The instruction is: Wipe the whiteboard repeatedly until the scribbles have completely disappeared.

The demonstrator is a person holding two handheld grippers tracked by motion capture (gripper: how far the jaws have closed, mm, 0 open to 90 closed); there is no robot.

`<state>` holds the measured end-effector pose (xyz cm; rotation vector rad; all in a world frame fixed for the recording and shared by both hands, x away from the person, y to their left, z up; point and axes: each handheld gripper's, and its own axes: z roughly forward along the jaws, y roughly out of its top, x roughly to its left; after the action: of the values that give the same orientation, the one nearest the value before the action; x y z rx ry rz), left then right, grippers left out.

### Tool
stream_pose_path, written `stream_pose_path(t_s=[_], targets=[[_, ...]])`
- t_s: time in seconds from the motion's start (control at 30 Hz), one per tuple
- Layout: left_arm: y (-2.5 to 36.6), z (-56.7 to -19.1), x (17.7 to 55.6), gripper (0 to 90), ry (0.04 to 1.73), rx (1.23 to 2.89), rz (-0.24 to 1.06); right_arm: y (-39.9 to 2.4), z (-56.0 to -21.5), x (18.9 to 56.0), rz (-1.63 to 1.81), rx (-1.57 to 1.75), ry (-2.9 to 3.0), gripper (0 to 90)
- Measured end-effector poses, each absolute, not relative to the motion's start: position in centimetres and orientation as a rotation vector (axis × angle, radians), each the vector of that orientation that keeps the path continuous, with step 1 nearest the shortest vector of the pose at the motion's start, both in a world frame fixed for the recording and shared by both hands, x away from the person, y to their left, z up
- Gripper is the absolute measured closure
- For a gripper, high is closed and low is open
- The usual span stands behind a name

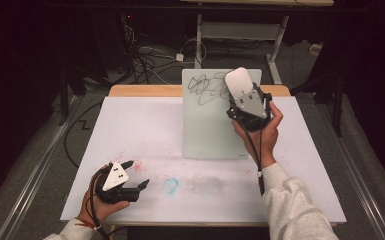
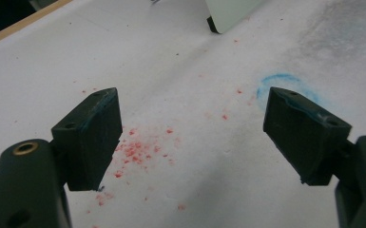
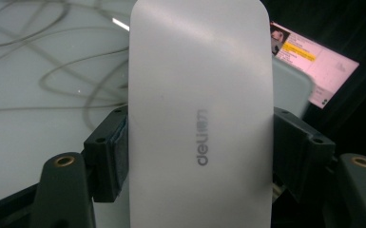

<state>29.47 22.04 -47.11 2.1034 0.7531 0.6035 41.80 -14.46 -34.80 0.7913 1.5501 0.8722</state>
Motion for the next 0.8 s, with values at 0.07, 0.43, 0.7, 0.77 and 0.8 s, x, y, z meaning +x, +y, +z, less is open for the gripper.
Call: stream_pose_path(t_s=[0.07, 0.43, 0.7, 0.77, 0.8], targets=[[22.0, -47.1, 29.4, 20.0, 0.75, 2.105, 0.604, -13.4, -35.5, 41.5, 0.868, 0.763, 1.584, 31.0], [21.9, -47.1, 29.4, 19.9, 0.745, 2.109, 0.602, -12.6, -33.7, 42.0, 0.838, 0.732, 1.589, 31.0], [22.0, -47.1, 29.4, 19.9, 0.743, 2.102, 0.592, -10.5, -34.7, 41.9, 0.828, 0.714, 1.605, 31.0], [22.0, -47.0, 29.4, 19.9, 0.744, 2.101, 0.593, -9.6, -35.5, 41.5, 0.789, 0.662, 1.636, 31.1], [22.0, -47.1, 29.4, 19.9, 0.744, 2.098, 0.59, -9.4, -35.7, 41.4, 0.778, 0.647, 1.64, 31.0]])
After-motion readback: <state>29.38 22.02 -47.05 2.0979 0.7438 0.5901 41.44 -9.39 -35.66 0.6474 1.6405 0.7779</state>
